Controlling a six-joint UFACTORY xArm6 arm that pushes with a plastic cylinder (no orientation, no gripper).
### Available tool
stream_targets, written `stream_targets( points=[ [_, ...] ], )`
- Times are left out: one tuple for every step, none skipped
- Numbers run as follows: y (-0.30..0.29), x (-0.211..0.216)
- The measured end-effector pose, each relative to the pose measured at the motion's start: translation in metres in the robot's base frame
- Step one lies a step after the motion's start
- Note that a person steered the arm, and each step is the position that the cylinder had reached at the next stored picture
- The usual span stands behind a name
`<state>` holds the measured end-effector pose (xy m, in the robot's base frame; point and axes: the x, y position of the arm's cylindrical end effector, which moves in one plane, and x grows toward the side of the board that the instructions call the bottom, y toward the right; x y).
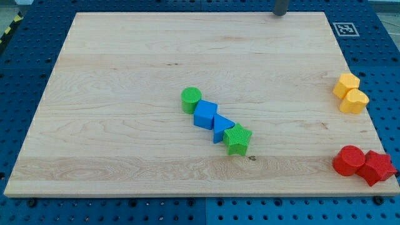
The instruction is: Move your arm to the left of the yellow hexagon
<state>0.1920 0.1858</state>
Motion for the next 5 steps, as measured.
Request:
stream_targets(
  points=[
    [-0.0014, 0.0003],
    [-0.0032, 0.0002],
    [-0.0050, -0.0003],
    [-0.0068, -0.0003],
    [-0.0086, -0.0008]
  ],
)
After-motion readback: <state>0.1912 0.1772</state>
